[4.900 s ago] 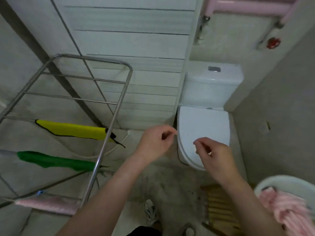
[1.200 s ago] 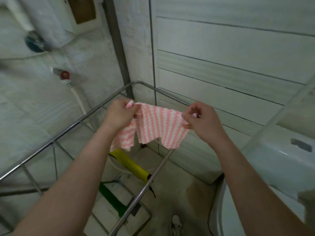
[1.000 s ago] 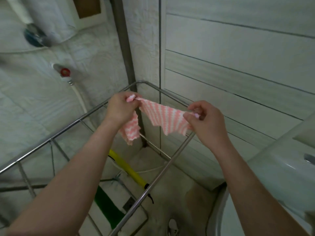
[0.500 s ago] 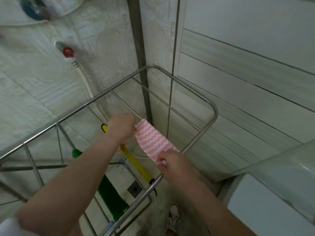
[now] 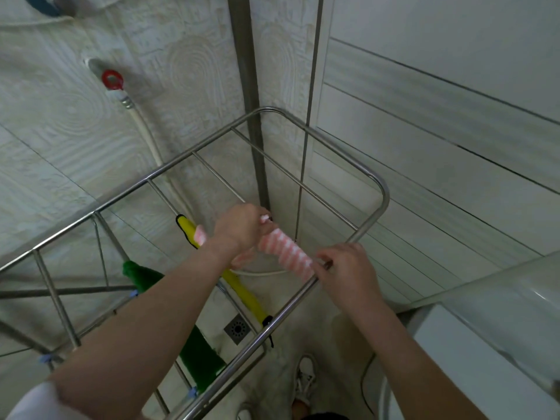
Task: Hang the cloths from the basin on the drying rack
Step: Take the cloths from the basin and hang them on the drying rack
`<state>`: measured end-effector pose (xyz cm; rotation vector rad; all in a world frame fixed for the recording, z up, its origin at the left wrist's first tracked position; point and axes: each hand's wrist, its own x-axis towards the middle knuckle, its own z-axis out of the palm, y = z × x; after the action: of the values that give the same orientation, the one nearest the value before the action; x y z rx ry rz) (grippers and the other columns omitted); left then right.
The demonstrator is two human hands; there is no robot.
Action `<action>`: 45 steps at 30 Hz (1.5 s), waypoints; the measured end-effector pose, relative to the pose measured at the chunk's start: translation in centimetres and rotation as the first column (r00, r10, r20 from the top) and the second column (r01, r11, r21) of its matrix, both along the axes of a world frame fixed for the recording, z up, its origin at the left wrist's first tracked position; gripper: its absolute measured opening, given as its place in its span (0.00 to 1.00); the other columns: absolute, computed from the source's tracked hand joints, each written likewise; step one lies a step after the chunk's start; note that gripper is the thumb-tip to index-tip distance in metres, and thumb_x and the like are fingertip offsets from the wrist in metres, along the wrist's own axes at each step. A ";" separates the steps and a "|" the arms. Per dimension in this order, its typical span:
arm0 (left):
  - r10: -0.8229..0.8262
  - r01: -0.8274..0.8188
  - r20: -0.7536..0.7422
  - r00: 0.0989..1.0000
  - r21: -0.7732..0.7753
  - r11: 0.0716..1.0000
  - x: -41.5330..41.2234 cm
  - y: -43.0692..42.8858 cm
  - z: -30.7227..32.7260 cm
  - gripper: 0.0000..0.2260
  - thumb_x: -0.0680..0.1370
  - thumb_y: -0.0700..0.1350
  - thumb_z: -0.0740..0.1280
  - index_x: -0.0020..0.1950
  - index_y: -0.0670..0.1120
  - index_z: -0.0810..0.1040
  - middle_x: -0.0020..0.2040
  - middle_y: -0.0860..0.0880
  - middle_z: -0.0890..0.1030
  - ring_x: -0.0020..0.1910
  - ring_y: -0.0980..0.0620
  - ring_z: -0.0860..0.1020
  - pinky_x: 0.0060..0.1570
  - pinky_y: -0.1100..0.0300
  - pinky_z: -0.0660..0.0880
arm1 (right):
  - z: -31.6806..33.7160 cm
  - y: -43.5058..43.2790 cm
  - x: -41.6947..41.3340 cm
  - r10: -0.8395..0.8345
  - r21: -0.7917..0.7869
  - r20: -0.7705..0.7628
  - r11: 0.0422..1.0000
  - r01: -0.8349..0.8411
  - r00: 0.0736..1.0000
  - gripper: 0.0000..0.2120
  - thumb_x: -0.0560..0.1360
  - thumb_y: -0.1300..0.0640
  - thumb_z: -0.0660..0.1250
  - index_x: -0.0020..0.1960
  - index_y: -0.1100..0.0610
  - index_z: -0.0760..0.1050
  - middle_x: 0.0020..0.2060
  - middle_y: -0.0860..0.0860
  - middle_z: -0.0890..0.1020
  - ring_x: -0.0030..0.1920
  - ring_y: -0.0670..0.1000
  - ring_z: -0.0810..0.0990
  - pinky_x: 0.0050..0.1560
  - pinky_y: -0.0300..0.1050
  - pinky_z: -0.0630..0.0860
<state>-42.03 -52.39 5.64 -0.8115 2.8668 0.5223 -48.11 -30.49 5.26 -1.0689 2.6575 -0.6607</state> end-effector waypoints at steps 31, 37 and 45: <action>0.702 0.242 -0.386 0.598 0.923 0.300 13.3 4.5 11.2 0.11 0.77 0.32 0.62 0.53 0.46 0.79 0.50 0.46 0.82 0.43 0.54 0.80 0.41 0.61 0.77 | 9.2 -7.6 7.6 0.369 -0.385 0.923 0.894 0.230 0.113 0.06 0.73 0.65 0.68 0.49 0.60 0.80 0.37 0.52 0.84 0.34 0.45 0.82 0.32 0.36 0.78; 0.617 -0.006 -0.424 0.662 0.821 0.571 19.6 1.6 11.5 0.20 0.69 0.29 0.72 0.56 0.47 0.79 0.47 0.43 0.78 0.41 0.55 0.77 0.40 0.65 0.75 | 10.4 -9.2 10.2 0.380 -0.505 0.766 0.855 0.120 0.519 0.04 0.73 0.63 0.70 0.45 0.57 0.82 0.39 0.51 0.84 0.38 0.47 0.81 0.39 0.39 0.81; 0.450 0.008 -0.448 0.773 0.715 0.699 25.7 -0.5 13.5 0.08 0.67 0.43 0.75 0.46 0.43 0.85 0.41 0.42 0.85 0.40 0.49 0.81 0.45 0.56 0.78 | 13.6 -11.4 13.4 0.558 -0.234 0.235 0.827 -0.511 0.796 0.07 0.72 0.49 0.71 0.50 0.45 0.83 0.36 0.35 0.79 0.40 0.35 0.78 0.40 0.33 0.70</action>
<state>-16.30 -52.88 19.11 -0.9802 2.6174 2.0740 -34.68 -41.92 18.82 -1.5442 1.9317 -0.8328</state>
